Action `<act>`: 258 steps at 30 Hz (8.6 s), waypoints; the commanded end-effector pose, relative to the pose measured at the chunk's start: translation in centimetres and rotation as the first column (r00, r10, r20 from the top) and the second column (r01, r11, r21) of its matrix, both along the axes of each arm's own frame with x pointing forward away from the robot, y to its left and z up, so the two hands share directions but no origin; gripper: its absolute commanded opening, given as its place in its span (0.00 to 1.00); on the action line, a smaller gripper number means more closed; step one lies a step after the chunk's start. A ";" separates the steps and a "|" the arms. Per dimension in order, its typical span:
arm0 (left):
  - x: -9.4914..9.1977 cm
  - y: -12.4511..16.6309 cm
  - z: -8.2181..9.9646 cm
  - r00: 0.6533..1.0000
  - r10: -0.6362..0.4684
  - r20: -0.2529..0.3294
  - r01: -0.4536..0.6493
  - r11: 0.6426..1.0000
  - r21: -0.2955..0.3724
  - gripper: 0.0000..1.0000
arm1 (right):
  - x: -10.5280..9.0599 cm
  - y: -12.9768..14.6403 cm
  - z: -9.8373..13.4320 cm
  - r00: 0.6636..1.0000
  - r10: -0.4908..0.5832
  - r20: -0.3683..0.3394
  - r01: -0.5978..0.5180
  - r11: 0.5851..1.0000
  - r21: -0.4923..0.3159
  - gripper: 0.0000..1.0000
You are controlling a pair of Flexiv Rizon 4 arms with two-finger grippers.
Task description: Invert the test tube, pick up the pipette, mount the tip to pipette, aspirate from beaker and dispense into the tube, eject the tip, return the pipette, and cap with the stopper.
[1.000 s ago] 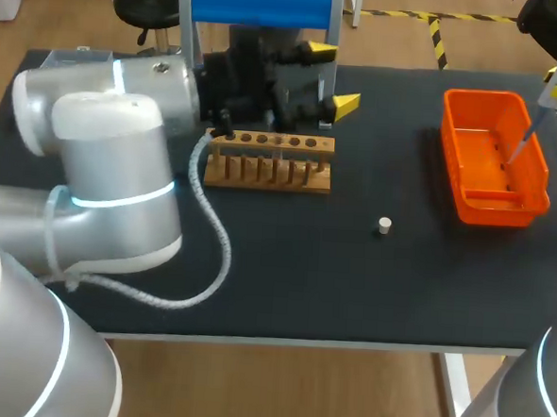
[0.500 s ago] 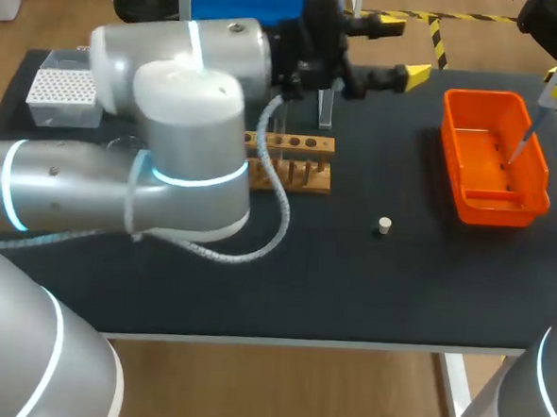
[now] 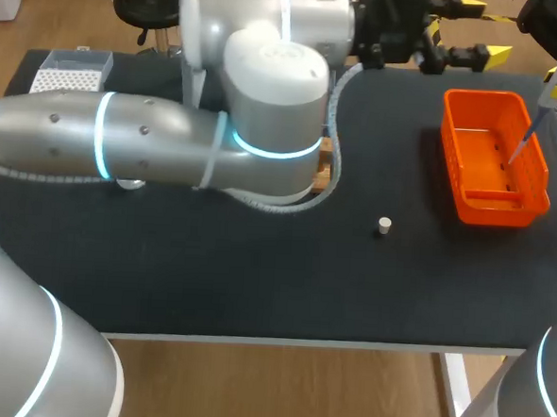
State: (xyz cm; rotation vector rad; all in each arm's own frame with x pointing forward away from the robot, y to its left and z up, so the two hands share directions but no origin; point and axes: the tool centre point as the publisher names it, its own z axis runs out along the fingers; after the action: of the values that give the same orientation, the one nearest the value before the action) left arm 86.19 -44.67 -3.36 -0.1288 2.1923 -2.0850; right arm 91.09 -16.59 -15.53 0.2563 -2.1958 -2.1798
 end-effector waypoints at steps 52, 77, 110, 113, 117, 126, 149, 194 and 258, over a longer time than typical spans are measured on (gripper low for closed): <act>0.7 -7.6 -1.2 0.995 0.027 0.092 -0.021 0.998 -0.064 0.00 | 0.1 -0.1 0.0 1.000 0.003 0.001 -0.003 1.000 -0.002 0.00; 2.5 -9.8 -0.7 0.994 -0.030 0.109 0.039 0.996 -0.079 0.00 | 0.1 0.2 0.0 0.998 -0.055 -0.008 0.055 0.998 -0.005 0.00; 3.4 -11.5 -1.9 0.995 -0.073 0.062 0.080 0.991 -0.103 0.00 | 0.0 0.3 0.2 0.998 -0.062 -0.007 0.062 0.998 0.003 0.00; 3.4 -11.6 -2.0 0.995 -0.076 0.060 0.082 0.991 -0.105 0.00 | 0.0 0.3 0.2 0.998 -0.062 -0.007 0.062 0.998 0.003 0.00; 3.5 -11.9 -2.1 0.995 -0.080 0.058 0.085 0.990 -0.109 0.00 | 0.0 0.3 0.2 0.998 -0.062 -0.007 0.062 0.998 0.003 0.00; 3.7 -12.6 -2.1 0.994 -0.094 0.051 0.099 0.989 -0.111 0.00 | 0.0 0.3 0.2 0.998 -0.062 -0.007 0.062 0.998 0.003 0.00; 3.4 -13.0 -3.0 0.994 -0.111 0.008 0.112 0.991 -0.078 0.00 | 0.0 0.3 0.2 0.998 -0.062 -0.007 0.062 0.998 0.003 0.00; 3.6 -13.1 -4.4 0.991 -0.130 -0.025 0.129 0.991 -0.026 0.00 | 0.0 0.3 0.2 0.998 -0.062 -0.007 0.062 0.998 0.003 0.00; 4.0 -12.1 -2.2 0.996 -0.084 0.038 0.085 0.995 -0.042 0.00 | 0.0 0.3 0.2 0.998 -0.062 -0.007 0.062 0.998 0.003 0.00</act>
State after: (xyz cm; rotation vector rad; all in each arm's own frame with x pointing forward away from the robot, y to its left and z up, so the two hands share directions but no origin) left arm 90.79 -57.05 -5.89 0.0550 2.2115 -2.1811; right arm 91.10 -16.24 -15.50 0.1820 -2.2227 -2.2172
